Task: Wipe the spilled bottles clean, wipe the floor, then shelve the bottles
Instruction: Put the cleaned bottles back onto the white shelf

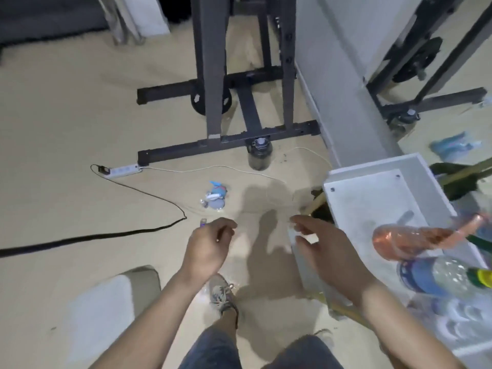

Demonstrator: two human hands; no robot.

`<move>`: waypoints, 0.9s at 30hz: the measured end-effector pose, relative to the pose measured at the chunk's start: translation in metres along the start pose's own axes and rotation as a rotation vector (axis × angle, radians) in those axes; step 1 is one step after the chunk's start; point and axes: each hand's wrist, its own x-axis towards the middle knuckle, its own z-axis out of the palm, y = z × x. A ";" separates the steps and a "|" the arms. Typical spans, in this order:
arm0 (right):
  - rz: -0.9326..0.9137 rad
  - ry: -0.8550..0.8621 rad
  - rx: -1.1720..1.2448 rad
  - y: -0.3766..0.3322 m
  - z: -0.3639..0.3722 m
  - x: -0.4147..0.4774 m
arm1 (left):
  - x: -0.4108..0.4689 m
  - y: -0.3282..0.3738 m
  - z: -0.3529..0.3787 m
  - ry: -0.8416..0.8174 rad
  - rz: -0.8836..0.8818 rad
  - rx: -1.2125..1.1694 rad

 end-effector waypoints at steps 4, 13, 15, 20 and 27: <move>0.040 -0.186 -0.124 -0.038 0.080 0.081 | 0.057 -0.072 -0.069 0.003 -0.132 0.098; -0.009 -0.487 -0.447 -0.027 0.235 0.259 | 0.167 -0.230 -0.050 -0.185 -0.451 0.167; -0.005 -0.516 -0.476 -0.006 0.274 0.307 | 0.198 -0.272 -0.024 -0.203 -0.488 0.163; -0.105 -0.498 -0.712 0.085 0.387 0.425 | 0.287 -0.415 0.090 -0.238 -0.521 0.147; -0.191 -0.472 -0.911 0.209 0.514 0.514 | 0.378 -0.577 0.241 -0.261 -0.500 0.193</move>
